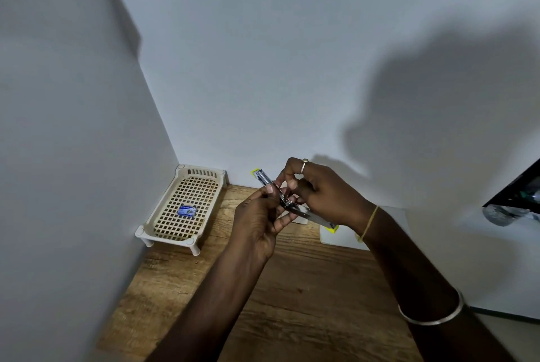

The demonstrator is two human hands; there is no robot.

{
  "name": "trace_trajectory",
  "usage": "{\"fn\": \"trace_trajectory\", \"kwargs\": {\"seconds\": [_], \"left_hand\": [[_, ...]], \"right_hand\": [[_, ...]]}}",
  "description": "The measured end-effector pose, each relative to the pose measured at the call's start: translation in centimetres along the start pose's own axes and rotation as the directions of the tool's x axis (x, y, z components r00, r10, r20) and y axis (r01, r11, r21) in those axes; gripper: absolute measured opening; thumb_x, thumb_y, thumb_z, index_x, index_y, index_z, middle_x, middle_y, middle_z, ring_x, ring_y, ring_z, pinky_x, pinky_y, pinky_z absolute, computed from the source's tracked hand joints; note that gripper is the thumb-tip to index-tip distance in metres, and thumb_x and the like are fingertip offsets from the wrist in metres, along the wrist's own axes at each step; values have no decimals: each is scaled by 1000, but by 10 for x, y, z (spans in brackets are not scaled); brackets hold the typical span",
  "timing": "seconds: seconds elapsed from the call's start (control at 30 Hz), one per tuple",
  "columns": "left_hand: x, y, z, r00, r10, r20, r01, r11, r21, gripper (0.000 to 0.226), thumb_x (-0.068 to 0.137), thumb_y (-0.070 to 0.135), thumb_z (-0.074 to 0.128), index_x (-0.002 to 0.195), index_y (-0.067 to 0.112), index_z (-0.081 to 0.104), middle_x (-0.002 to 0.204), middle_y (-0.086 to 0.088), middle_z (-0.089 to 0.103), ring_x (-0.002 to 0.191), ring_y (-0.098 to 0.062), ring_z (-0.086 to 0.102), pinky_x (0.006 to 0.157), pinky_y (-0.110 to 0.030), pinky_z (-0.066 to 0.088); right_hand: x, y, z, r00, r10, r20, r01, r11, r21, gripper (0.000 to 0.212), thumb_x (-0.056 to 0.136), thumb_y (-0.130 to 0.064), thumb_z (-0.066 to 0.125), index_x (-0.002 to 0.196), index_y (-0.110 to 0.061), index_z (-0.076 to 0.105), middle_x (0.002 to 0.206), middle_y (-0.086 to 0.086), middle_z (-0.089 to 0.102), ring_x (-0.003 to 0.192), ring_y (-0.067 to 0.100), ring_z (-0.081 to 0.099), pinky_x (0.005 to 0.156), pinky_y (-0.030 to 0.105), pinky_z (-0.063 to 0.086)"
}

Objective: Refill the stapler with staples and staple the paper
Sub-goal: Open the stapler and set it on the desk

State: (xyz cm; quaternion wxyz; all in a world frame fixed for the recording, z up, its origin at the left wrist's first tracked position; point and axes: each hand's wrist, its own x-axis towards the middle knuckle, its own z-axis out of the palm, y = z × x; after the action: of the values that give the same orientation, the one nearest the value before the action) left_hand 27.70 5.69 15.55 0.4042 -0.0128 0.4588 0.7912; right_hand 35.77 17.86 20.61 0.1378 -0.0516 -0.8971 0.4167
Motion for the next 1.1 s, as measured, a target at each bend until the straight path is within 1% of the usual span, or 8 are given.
{"fn": "trace_trajectory", "kwargs": {"seconds": [0.17,0.3,0.4,0.63,0.8,0.97,1.03,1.1], "left_hand": [[7,9,2,999,47,-14,-48,999,-21,11,98,15,60,99,9,69,82,-5,78,70,-17,76,58,-33,62],[9,13,4,998,60,-25,-62,997,-46,12,99,11,60,96,9,72,81,-4,78,70,-17,76,57,-33,61],[9,15,7,996,86,-32,-88,993,-84,12,97,16,61,97,8,71,83,-5,77,73,-17,76,58,-34,61],[10,10,6,984,168,53,-161,979,-122,13,92,18,65,100,9,71,92,-5,77,87,-20,77,70,-32,62],[15,3,-12,970,186,155,-193,981,29,22,80,15,73,100,9,70,103,-10,77,97,-20,74,83,-35,62],[22,-9,-45,967,195,164,-227,952,206,22,72,3,77,94,7,71,92,-15,73,90,-24,74,79,-35,62],[25,-15,-59,963,194,188,-245,920,306,19,72,3,79,89,10,74,91,-12,76,90,-25,73,82,-39,62],[29,-23,-71,953,211,216,-290,839,461,17,73,5,83,87,13,76,91,-10,78,88,-22,72,82,-39,61]], "right_hand": [[-11,8,-6,999,28,-20,-27,998,52,9,100,-12,59,91,-14,61,104,-3,72,90,18,72,86,50,56],[-20,11,-8,984,72,-161,-58,994,87,7,95,-32,67,92,-27,64,105,-11,74,85,6,73,73,32,57],[-28,15,-10,974,90,-206,-76,994,72,21,85,-46,76,94,-31,64,99,-11,72,86,6,73,67,31,57],[-39,32,-8,955,87,-283,-83,996,28,26,79,-33,86,97,-32,68,89,-18,74,85,4,72,70,15,52],[-49,47,-9,949,83,-304,-95,995,-24,27,79,-33,85,98,-35,66,88,-19,75,89,1,70,72,9,47],[-68,69,-6,954,129,-270,-155,985,-78,31,76,-33,86,99,-34,65,89,-19,75,87,0,70,70,5,43],[-75,77,-2,957,140,-254,-174,978,-117,31,76,-31,86,99,-33,66,89,-17,75,86,0,70,71,10,45],[-82,87,4,960,145,-241,-194,962,-193,29,76,-33,83,100,-33,66,90,-16,73,85,2,67,76,24,50]]}}
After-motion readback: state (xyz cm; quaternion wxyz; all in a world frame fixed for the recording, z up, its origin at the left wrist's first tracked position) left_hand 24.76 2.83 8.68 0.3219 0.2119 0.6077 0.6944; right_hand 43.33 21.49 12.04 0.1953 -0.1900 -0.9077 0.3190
